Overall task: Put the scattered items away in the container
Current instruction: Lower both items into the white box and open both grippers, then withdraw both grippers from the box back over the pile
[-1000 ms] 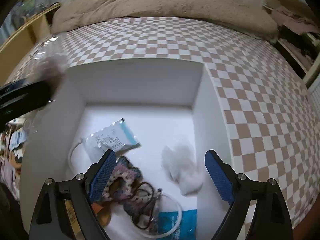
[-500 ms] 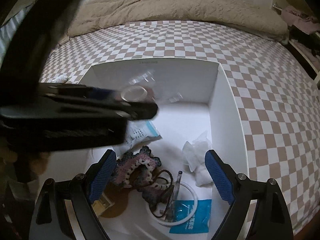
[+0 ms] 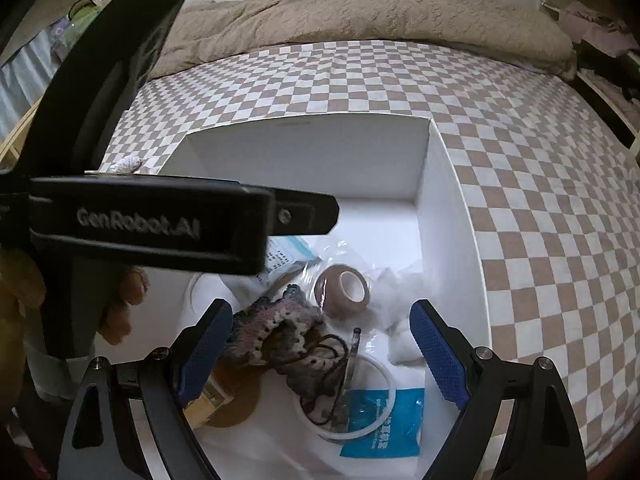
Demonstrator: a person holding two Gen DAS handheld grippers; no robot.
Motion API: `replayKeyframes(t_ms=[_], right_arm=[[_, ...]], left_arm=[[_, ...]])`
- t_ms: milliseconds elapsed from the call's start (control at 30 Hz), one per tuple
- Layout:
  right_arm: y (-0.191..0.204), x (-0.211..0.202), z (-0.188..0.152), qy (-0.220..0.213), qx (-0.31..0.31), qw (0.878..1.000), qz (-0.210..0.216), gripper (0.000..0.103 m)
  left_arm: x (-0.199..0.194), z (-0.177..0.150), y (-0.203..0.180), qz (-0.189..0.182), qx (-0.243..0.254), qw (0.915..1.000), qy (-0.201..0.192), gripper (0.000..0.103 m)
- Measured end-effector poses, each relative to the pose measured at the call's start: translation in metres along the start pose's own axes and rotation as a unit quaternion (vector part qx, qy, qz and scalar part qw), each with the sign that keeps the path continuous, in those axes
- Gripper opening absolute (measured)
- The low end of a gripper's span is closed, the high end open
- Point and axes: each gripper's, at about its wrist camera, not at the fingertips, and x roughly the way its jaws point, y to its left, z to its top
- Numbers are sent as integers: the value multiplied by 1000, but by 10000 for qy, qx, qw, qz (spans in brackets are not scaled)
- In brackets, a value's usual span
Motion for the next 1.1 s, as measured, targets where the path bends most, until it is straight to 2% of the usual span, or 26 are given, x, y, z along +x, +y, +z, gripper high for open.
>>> replayKeyframes(t_ms=[300, 700, 733, 800, 1100], right_arm=[[1, -21, -3, -186, 53, 9998, 12, 90], [6, -30, -3, -453, 207, 9987, 83, 90], [7, -31, -3, -498, 212, 9985, 70, 92], [9, -33, -3, -591, 200, 9981, 5, 103], [19, -44, -4, -743, 265, 9967, -203, 103]], left_arm=[[-25, -7, 4, 73, 73, 9999, -95, 100], [-73, -22, 17, 234, 227, 9984, -459, 100], [-75, -23, 18, 253, 224, 9983, -484, 101], [-81, -27, 21, 283, 221, 9978, -549, 103], [-108, -42, 29, 542, 460, 9943, -800, 103]])
